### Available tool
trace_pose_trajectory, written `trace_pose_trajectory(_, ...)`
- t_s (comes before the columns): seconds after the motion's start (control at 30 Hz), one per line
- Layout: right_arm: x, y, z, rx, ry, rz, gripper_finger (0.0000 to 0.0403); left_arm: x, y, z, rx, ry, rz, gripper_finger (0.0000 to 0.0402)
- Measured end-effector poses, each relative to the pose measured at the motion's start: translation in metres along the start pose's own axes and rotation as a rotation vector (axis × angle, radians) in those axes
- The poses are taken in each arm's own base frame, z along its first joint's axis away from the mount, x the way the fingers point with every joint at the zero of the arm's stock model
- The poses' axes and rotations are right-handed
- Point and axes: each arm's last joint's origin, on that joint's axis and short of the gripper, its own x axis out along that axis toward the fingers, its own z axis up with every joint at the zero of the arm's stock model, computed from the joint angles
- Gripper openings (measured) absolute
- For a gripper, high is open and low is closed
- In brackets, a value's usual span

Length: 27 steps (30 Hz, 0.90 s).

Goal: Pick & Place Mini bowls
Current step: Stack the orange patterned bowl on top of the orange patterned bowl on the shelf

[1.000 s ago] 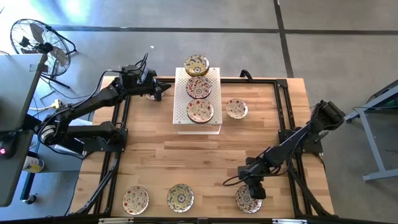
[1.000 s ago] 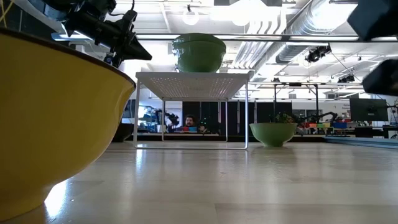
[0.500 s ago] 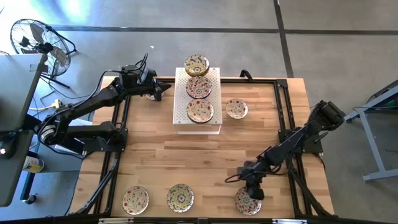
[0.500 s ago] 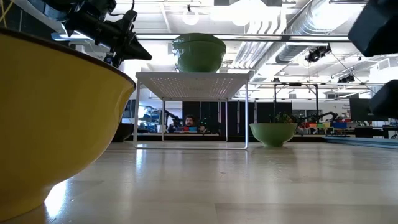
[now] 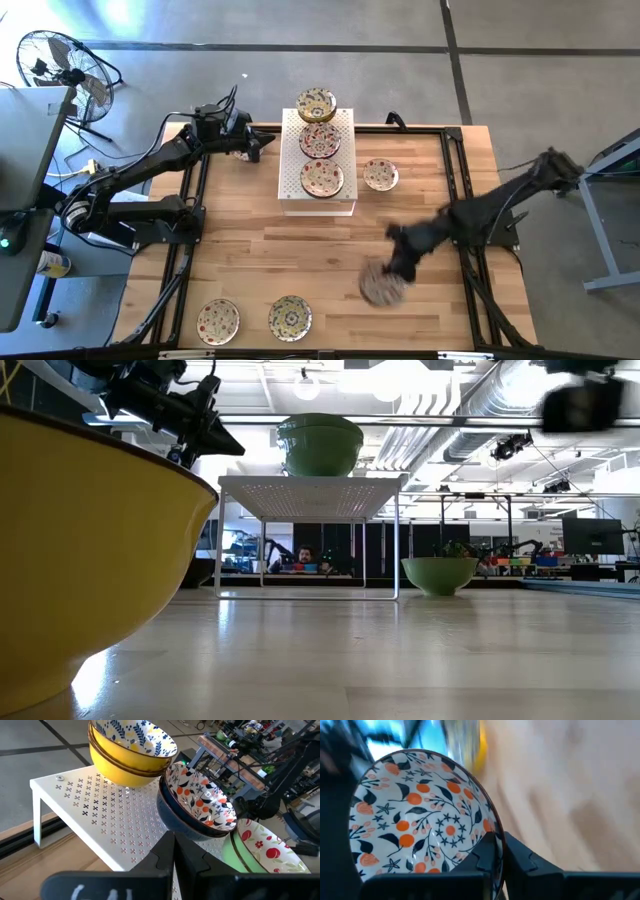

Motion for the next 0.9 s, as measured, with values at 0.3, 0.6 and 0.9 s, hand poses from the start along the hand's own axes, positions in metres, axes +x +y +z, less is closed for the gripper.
trace_pose_trajectory(0.3, -0.119, 0.036, 0.12, 0.078, -0.512, -0.143, 0.0008, 0.0, 0.0, 0.0, -0.002, 0.003, 0.007, 0.0005)
trace_pose_trajectory(0.6, -0.162, 0.018, 0.235, 0.178, -0.552, -0.401, 0.0009, 0.0, 0.0, -0.001, -0.003, 0.007, 0.002, 0.0005)
trace_pose_trajectory(0.9, -0.125, -0.029, 0.315, 0.207, -0.431, -0.384, 0.0012, 0.0, 0.0, -0.001, -0.003, 0.015, -0.014, 0.0005)
